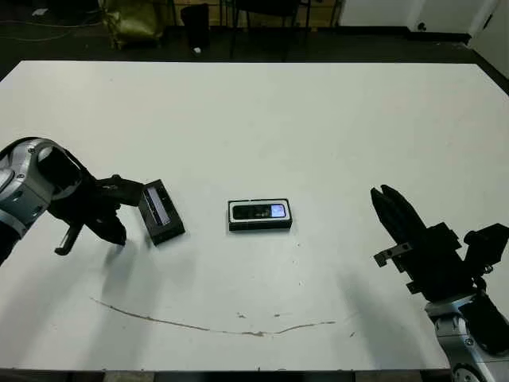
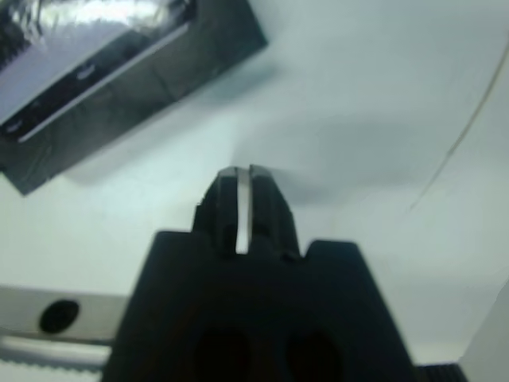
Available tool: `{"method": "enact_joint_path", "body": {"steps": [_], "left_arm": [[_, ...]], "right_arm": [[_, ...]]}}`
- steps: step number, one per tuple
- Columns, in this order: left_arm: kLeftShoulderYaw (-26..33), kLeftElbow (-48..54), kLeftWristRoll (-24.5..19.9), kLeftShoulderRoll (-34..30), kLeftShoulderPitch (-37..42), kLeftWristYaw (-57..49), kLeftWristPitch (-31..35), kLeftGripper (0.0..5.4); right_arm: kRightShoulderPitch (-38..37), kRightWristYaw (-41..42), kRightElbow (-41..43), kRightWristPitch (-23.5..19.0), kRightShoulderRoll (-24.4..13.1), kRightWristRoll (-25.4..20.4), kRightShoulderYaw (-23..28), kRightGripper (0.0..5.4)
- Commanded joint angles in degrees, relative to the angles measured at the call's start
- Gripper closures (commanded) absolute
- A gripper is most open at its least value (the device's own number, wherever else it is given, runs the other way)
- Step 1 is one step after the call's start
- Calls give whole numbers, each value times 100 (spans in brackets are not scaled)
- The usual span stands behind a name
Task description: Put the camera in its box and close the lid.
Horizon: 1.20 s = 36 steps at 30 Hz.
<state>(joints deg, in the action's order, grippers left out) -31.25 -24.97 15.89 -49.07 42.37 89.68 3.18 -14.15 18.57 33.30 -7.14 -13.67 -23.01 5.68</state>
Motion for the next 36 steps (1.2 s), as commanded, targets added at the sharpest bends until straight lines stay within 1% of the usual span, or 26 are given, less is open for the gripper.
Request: {"method": "enact_joint_path", "body": {"steps": [1,4,7,10,15,17,20,23,24,26,29,31,33,36], "left_arm": [[-134,-109,231,107,-140,-29,59,540],[-53,-123,168,157,-158,-45,-17,540],[3,-142,109,206,-171,-68,-124,540],[-27,-160,119,305,-101,39,-17,540],[-75,-167,119,523,-11,156,120,540],[-97,-163,108,601,18,210,136,540],[-173,-118,108,712,64,277,122,540],[-311,-94,9,766,119,282,155,540],[-358,-123,-68,786,145,282,224,540],[-406,-186,-220,832,191,282,348,540],[-430,-155,-172,886,225,282,415,540],[-442,-186,-216,925,245,282,427,540],[-504,-280,-264,978,292,282,599,540],[-502,-334,-210,1060,313,282,532,540]], "right_arm": [[-52,43,-44,-65,-60,-28,50,538],[-31,148,-137,20,-38,-129,67,538],[-16,204,-255,218,-12,-33,55,538],[-29,196,-255,184,-19,-77,51,538],[-39,162,-216,159,-47,-27,44,538],[-72,63,-88,-28,-68,-43,46,538],[-69,130,-133,83,-43,-53,48,538],[-83,96,-92,54,-46,-15,40,538],[-75,124,-137,125,-27,-9,36,538],[-86,104,-114,87,-27,-17,39,538],[-112,65,-28,5,-59,-5,50,538],[-107,66,-26,12,-67,11,55,538],[-103,56,-32,13,-46,-5,55,538],[-77,85,-100,73,-33,-10,60,538]]}}
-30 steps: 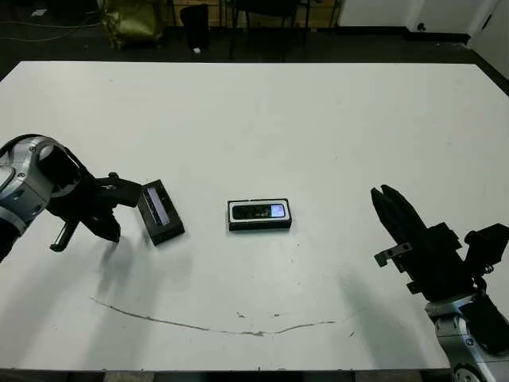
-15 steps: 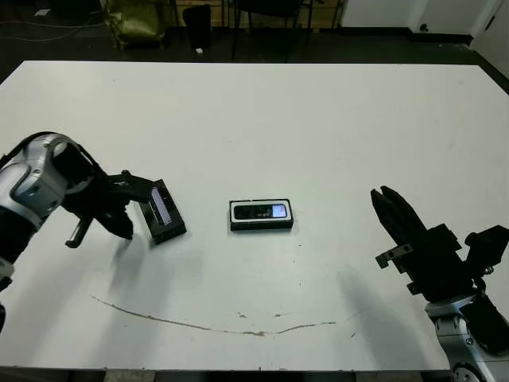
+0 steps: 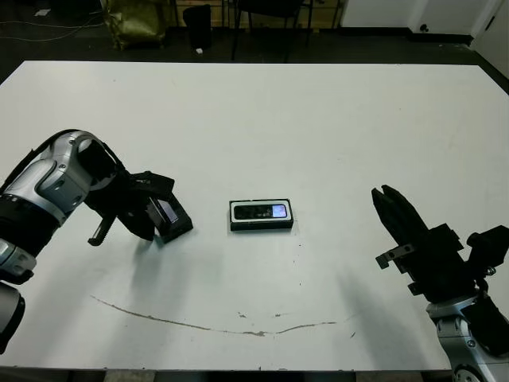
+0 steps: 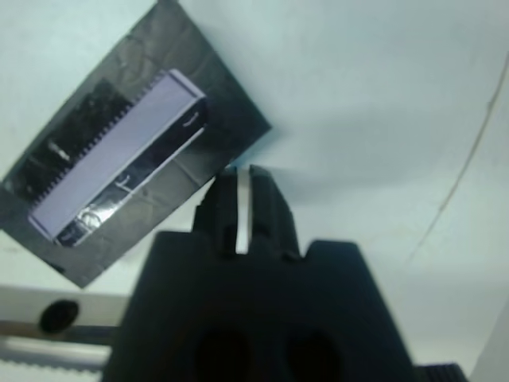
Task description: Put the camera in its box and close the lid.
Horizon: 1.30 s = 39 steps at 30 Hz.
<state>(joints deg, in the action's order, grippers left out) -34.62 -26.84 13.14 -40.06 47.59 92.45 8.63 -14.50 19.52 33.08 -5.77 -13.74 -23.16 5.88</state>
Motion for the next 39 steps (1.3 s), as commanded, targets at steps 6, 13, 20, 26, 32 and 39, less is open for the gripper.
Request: {"method": "enact_joint_path", "body": {"steps": [6,13,20,26,32,39], "left_arm": [[-62,-255,136,306,-157,-75,65,540],[125,-438,102,512,-77,-248,-46,540],[291,-454,51,675,-76,-527,-55,540],[308,-458,63,747,-101,-661,-89,540],[344,-554,-5,811,-117,-705,-276,540],[424,-454,-58,907,-174,-862,-284,540]], "right_arm": [[-36,-45,-36,-161,-42,-17,39,538],[-57,-123,49,-262,-38,36,10,538],[-59,-60,-11,-133,-21,74,21,538],[-74,-79,16,-207,3,-3,32,538],[-35,-21,-100,-89,3,22,24,538],[-57,-7,-100,-81,-6,23,-2,538]]}}
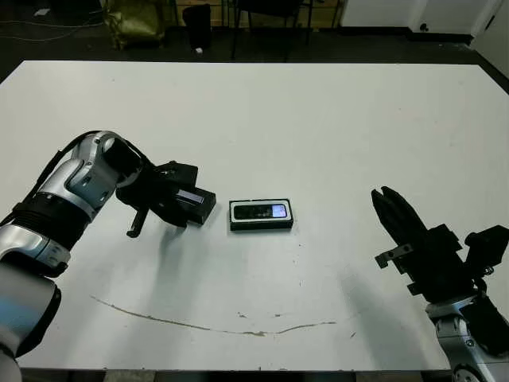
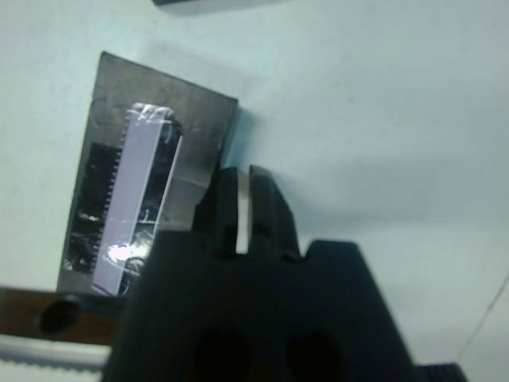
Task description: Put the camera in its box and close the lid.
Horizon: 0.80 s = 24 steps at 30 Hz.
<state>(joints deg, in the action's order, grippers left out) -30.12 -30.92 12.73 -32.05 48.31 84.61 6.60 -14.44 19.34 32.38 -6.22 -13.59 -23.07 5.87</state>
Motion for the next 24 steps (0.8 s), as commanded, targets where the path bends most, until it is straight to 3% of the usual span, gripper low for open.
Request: {"method": "enact_joint_path", "body": {"steps": [1,24], "left_arm": [[12,-69,-56,135,-260,-107,-89,540],[263,-278,-94,428,-252,-1042,-461,540]], "right_arm": [[-66,20,-30,-30,-18,6,-2,538],[-149,-11,12,-35,28,19,-41,538]]}}
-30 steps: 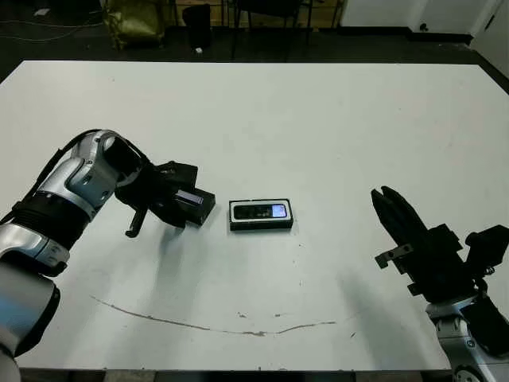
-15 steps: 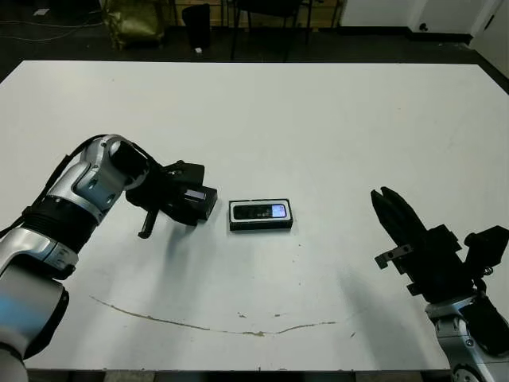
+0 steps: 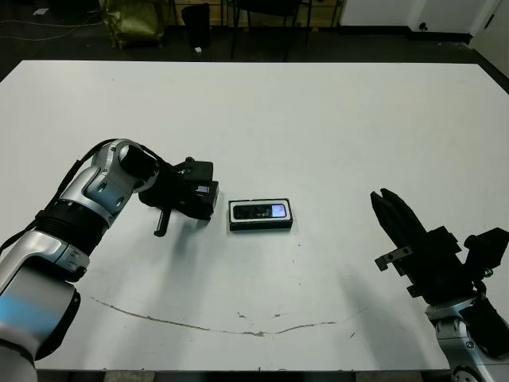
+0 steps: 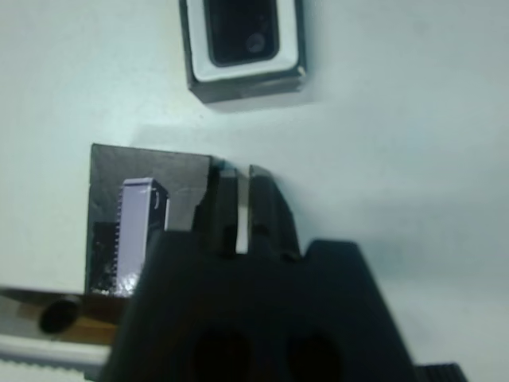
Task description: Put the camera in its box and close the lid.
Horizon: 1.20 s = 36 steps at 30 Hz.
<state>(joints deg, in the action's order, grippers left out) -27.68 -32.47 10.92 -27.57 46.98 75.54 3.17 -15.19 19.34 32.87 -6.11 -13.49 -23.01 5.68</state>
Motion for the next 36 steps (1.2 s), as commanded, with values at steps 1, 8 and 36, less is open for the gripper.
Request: {"method": "enact_joint_path", "body": {"steps": [1,8,36], "left_arm": [[24,-144,103,-21,-117,-195,-158,540],[53,-389,201,41,-31,-529,-106,540],[883,-13,-657,131,-233,-451,289,540]], "right_arm": [[-69,30,-81,15,8,23,-22,538],[-69,82,-193,145,30,57,-27,538],[-165,64,-238,150,88,-30,-77,538]]}}
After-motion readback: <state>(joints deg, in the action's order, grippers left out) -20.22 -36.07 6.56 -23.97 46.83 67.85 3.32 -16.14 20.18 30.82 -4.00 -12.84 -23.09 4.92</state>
